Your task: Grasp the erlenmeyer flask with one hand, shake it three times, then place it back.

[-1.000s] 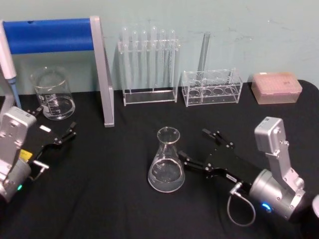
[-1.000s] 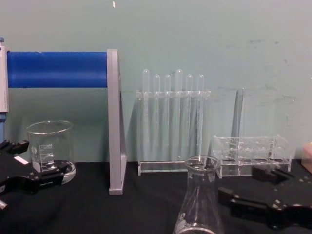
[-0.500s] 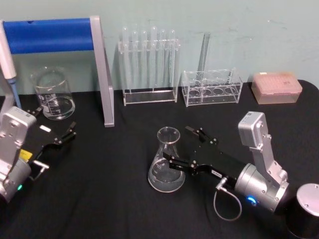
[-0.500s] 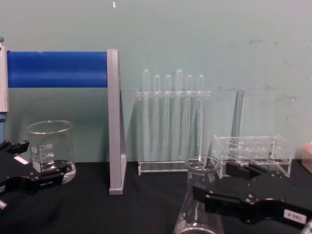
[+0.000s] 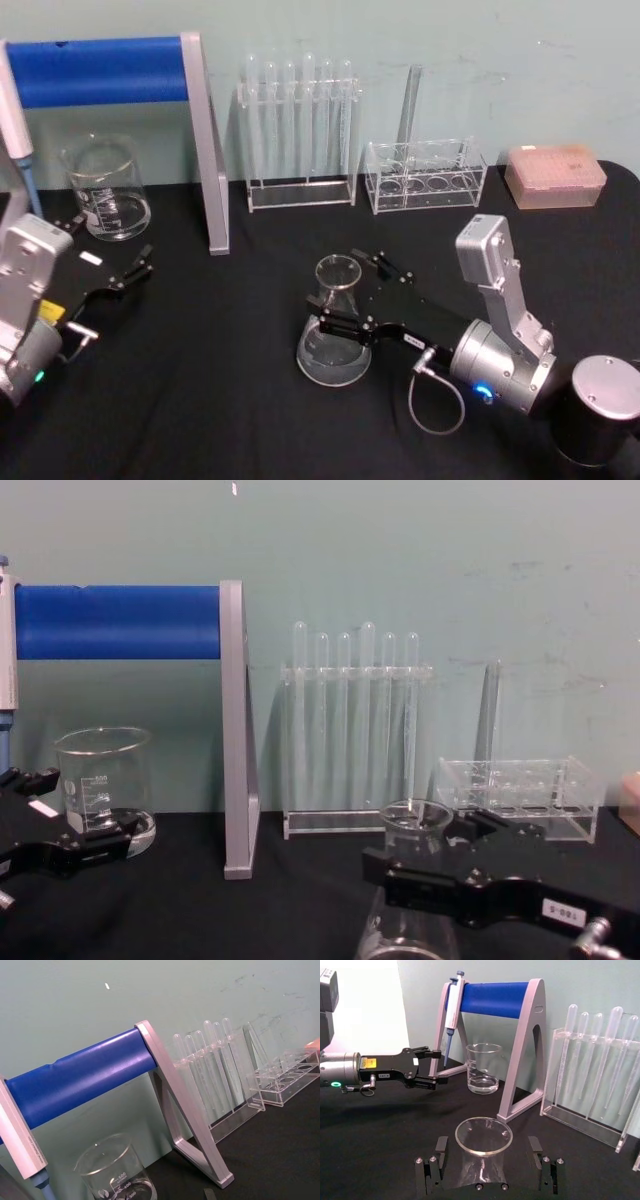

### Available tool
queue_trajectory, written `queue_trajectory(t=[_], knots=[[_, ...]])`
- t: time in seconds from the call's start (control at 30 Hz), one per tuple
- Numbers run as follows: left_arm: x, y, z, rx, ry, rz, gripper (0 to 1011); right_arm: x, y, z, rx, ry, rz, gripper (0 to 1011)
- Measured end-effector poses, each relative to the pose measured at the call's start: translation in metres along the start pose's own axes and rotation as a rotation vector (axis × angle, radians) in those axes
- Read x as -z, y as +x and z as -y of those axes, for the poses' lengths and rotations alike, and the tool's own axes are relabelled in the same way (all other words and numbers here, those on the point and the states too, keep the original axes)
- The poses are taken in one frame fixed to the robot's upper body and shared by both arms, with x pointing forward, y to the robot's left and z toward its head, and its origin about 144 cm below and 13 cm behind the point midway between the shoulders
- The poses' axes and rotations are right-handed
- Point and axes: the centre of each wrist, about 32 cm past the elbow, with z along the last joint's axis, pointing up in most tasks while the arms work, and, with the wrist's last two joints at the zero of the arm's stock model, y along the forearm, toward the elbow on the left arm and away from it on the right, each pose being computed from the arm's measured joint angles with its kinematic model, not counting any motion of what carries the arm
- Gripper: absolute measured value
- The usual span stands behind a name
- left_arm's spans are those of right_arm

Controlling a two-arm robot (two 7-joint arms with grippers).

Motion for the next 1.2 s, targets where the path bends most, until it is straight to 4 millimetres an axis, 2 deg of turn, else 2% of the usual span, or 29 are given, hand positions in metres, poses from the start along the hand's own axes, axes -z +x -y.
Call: queue_trajectory(t=[0.4,0.9,1.17,1.2], knots=[[0.0000,0.0000,0.0000,0.000,0.000,0.000,1001,0.0020,0.0005,-0.0071,-0.004,-0.001,-0.011,1000],[0.0000,0.0000,0.0000,0.000,0.000,0.000,1001,0.0015,0.0009,-0.0070,-0.004,0.001,-0.009,1000],[0.0000,0.0000,0.0000,0.000,0.000,0.000,1001,0.0016,0.0008,-0.0068,-0.004,0.001,-0.009,840],[0.0000,0.0000,0.0000,0.000,0.000,0.000,1001,0.0015,0.0008,-0.0067,-0.004,0.001,-0.009,788]])
